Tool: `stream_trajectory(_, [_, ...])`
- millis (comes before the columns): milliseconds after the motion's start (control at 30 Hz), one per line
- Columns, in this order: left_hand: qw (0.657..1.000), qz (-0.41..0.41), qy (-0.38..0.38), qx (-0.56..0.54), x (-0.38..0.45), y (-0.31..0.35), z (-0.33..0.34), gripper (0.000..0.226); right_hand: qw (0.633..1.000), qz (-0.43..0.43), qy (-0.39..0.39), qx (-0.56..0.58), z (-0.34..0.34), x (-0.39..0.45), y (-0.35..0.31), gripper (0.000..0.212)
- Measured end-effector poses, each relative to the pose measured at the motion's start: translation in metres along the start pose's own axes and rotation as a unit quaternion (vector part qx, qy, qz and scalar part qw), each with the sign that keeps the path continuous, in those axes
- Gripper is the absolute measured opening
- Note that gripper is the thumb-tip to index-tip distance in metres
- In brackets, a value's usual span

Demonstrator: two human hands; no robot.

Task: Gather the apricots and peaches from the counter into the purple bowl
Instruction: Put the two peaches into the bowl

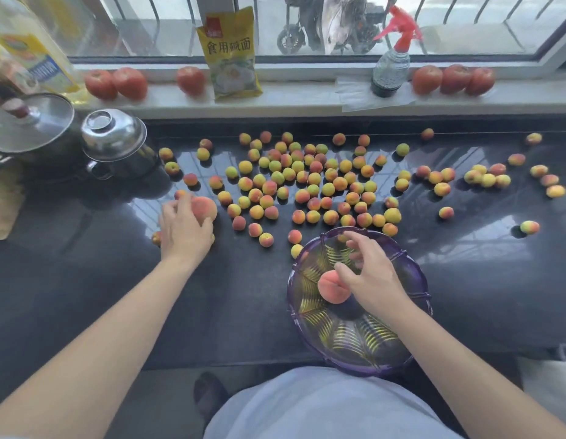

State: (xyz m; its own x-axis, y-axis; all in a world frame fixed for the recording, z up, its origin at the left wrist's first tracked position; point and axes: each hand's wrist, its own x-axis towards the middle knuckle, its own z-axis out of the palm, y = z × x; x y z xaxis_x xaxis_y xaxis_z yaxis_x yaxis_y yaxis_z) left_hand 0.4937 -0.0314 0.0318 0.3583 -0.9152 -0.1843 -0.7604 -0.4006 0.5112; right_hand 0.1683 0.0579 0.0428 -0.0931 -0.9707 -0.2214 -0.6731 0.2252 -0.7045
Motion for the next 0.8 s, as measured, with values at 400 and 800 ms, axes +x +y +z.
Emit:
stream_trajectory(400, [0.982,0.027,-0.098,0.158,0.053,0.001,0.012,0.069,0.999,0.042,0.024,0.013,-0.005,-0.024,0.012,0.052])
stream_trajectory(800, [0.925,0.059,-0.343,-0.155,-0.157,0.079,-0.02,0.1,0.96,-0.231,-0.153,-0.048,0.0,-0.053,-0.04,0.091])
